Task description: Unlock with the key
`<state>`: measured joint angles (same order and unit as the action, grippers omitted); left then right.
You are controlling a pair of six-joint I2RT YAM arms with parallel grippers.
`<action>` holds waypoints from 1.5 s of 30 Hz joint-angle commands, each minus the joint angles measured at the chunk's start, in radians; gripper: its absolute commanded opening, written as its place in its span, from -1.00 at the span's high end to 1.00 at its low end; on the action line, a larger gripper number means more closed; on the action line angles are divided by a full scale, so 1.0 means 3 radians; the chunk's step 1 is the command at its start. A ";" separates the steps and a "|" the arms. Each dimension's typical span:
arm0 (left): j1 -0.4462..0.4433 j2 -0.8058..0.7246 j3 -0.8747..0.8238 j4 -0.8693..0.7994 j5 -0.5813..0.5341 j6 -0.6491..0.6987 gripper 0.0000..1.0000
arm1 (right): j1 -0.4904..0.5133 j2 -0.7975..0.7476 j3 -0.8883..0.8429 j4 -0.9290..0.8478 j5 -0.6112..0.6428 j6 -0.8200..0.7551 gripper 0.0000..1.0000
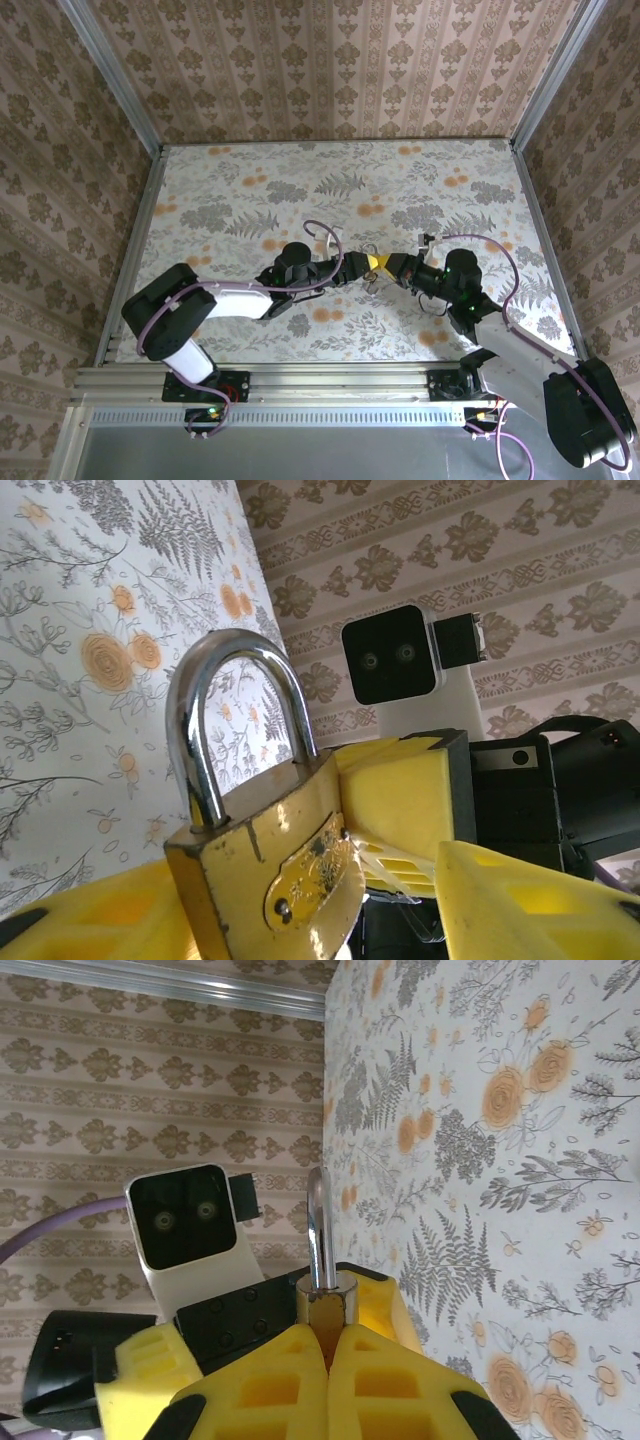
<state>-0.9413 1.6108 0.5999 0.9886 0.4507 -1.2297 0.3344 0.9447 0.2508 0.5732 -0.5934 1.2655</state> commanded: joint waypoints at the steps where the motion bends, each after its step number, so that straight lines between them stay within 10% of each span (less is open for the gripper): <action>1: 0.0000 0.0067 0.0059 0.0324 0.0110 -0.0081 0.05 | 0.0023 -0.0013 0.0001 0.0301 -0.0113 0.0088 1.00; 20: 0.0075 -0.0005 0.0019 0.0434 0.0186 -0.0045 0.95 | 0.0041 -0.0095 0.0040 0.0043 -0.0215 -0.0188 1.00; 24: 0.0091 -0.0161 0.0039 0.0336 0.0046 0.0159 0.98 | 0.0096 -0.0439 0.0062 -0.0371 0.0019 -0.0410 -0.02; 27: 0.0111 -0.0371 0.0141 0.0111 -0.0099 0.0479 1.00 | 0.0122 -0.0688 -0.0046 -0.0225 0.0096 -0.0378 -0.23; 45: 0.0229 -0.0363 0.0594 0.0453 -0.0091 0.0483 1.00 | 0.0329 -0.0352 0.0196 0.0820 0.0112 -0.0165 0.09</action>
<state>-0.8688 1.5009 0.7792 1.0157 0.4225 -1.0779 0.4267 0.8383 0.2668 0.7311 -0.5835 1.2091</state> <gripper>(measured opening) 0.180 0.460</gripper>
